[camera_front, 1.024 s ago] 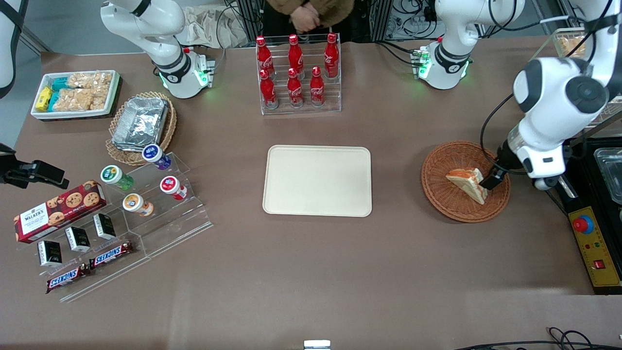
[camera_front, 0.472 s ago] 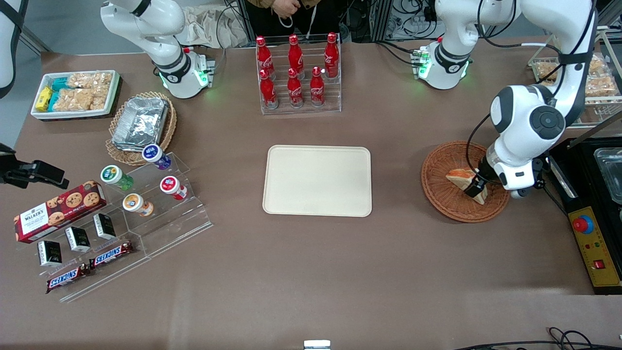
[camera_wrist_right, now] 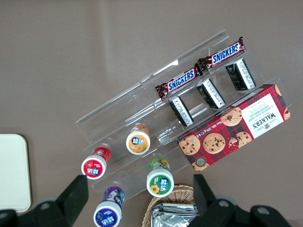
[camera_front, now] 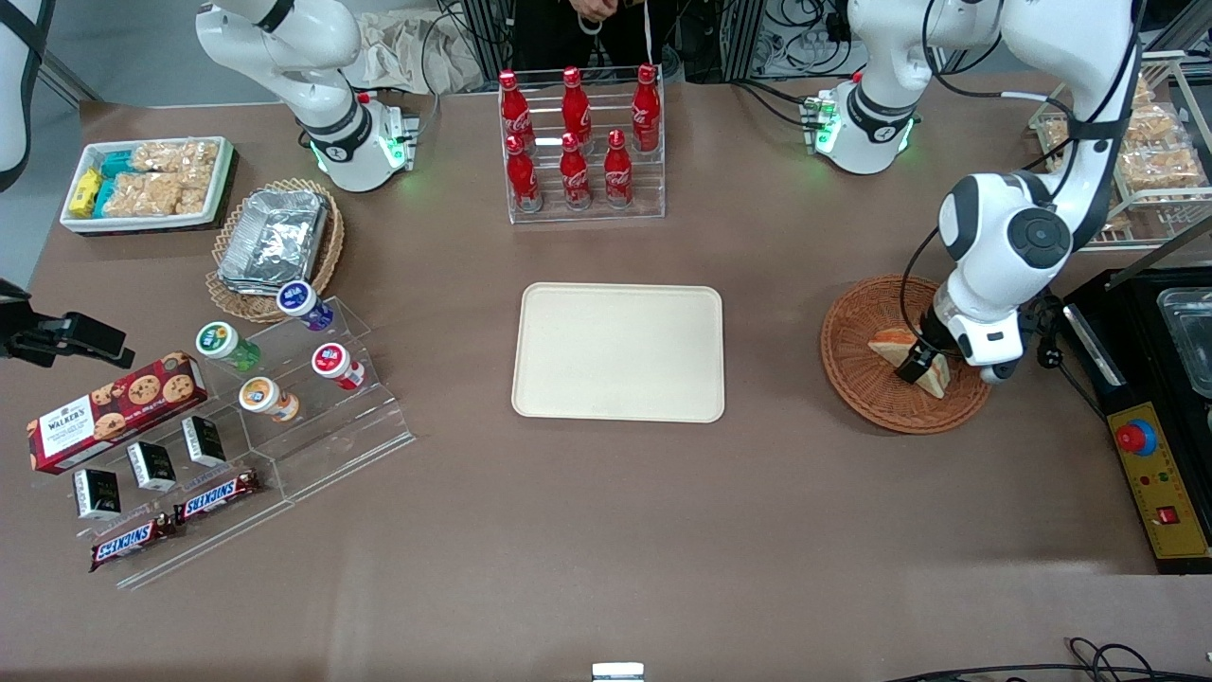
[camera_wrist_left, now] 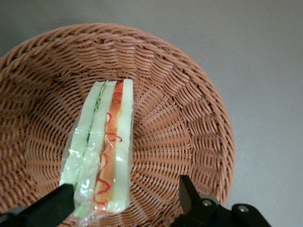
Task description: Place sandwich from basket to tray
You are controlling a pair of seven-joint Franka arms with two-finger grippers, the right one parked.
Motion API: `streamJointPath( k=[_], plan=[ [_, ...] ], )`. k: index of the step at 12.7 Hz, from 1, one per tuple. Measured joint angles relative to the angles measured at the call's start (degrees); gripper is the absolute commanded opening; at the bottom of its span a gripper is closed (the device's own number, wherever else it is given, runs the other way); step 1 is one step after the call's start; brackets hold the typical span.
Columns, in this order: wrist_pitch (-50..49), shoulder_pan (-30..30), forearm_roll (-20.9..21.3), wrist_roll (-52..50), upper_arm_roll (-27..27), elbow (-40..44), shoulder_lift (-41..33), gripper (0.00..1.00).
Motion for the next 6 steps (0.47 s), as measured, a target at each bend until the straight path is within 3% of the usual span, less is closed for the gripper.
streamJointPath(
  k=[1, 2, 3, 4, 5, 6],
  plan=[
    [0.83, 0.02, 0.0, 0.0, 0.07, -0.49, 0.36, 0.9],
    [1.24, 0.06, -0.01, 0.0, 0.11, -0.69, 0.61, 0.76],
    [1.3, 0.1, -0.01, 0.0, 0.12, -0.7, 0.7, 0.49],
    [1.31, 0.11, -0.01, 0.0, 0.12, -0.7, 0.69, 0.12],
    [1.34, 0.12, -0.01, -0.02, 0.12, -0.7, 0.69, 0.0],
    [1.38, 0.14, -0.02, -0.04, 0.13, -0.69, 0.69, 0.0]
  ],
)
